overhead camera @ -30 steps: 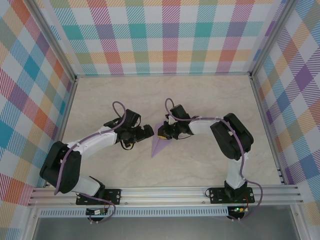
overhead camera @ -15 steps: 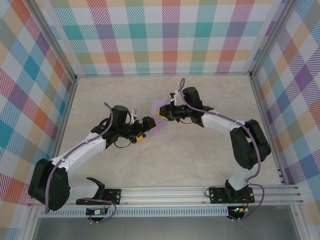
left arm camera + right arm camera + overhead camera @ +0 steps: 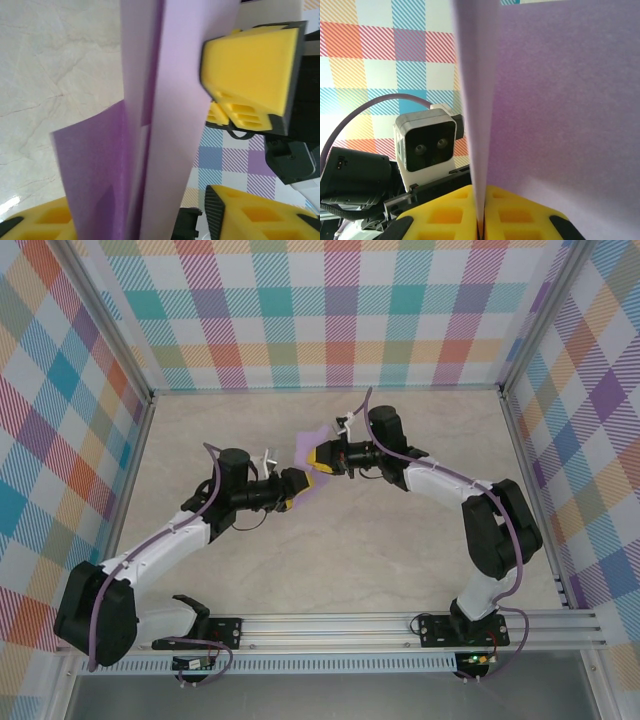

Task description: Fold a paper plane with a square sheet of paper (pick it up from the middle)

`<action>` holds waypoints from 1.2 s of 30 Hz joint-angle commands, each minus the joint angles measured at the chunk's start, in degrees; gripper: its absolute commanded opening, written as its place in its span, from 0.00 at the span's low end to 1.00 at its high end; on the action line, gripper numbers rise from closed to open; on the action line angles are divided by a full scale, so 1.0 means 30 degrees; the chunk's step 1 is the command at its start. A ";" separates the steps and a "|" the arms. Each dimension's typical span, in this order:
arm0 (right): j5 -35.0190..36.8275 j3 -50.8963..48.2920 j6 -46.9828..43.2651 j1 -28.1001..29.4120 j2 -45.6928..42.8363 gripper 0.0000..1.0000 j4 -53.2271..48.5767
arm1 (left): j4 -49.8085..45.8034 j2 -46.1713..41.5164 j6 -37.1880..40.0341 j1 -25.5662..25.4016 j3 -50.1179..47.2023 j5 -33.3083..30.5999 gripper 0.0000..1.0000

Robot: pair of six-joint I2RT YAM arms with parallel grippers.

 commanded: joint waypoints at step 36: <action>1.4261 -0.1450 -0.8347 -0.0251 -0.5225 0.82 -1.3297 | -2.5060 0.8238 0.7957 -0.4663 1.2090 -2.5347 0.05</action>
